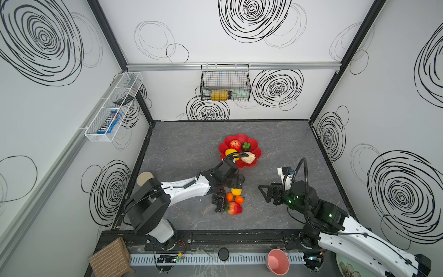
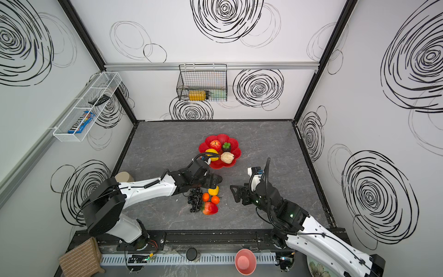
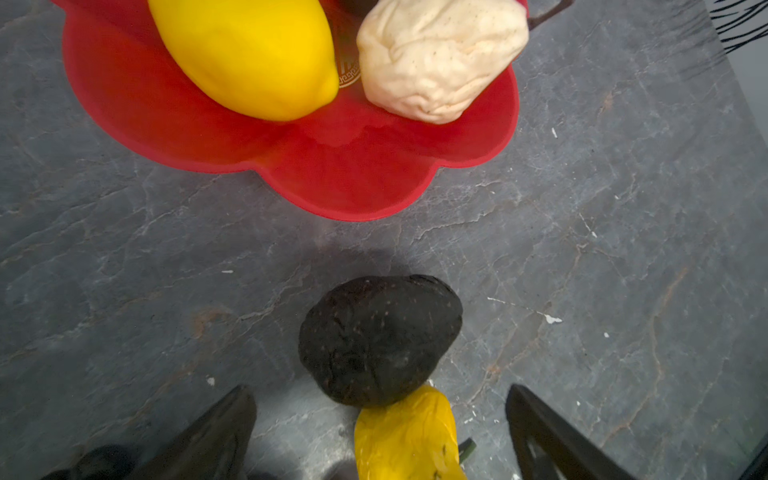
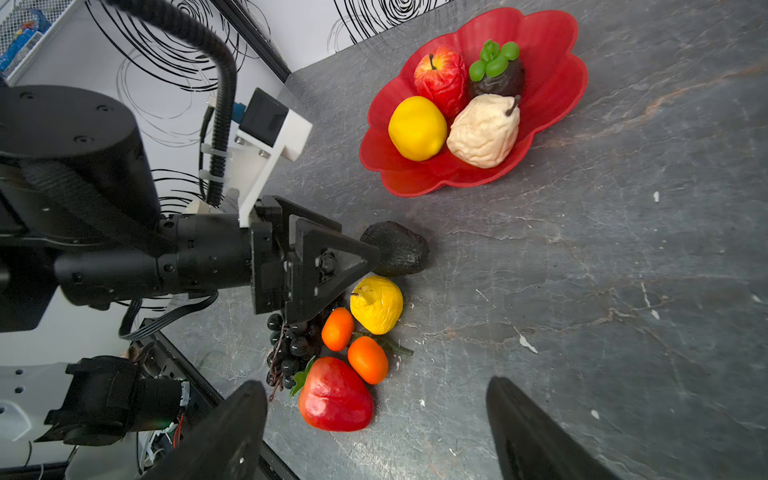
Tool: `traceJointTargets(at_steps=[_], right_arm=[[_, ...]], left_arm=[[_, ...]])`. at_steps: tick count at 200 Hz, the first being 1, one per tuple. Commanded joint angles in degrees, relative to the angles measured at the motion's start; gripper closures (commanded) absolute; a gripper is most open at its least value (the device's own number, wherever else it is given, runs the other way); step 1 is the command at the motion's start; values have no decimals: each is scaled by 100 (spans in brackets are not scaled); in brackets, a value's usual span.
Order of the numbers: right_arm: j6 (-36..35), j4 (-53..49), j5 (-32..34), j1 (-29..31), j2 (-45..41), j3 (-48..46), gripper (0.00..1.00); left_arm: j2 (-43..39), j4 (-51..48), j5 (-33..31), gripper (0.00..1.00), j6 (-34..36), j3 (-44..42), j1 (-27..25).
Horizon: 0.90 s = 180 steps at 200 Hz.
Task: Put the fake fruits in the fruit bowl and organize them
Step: 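Lower the left gripper onto the dark avocado and close it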
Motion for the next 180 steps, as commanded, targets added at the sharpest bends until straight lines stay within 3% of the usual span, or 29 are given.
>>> traceJointTargets(at_steps=[1, 95, 180], right_arm=[[59, 81, -11, 13, -78, -93, 13], [14, 175, -113, 19, -6, -134, 13], [5, 189, -101, 12, 32, -140, 12]], left_arm=[[233, 116, 86, 4, 60, 251, 49], [608, 309, -56, 11, -69, 293, 144], [868, 415, 224, 17, -38, 317, 216]])
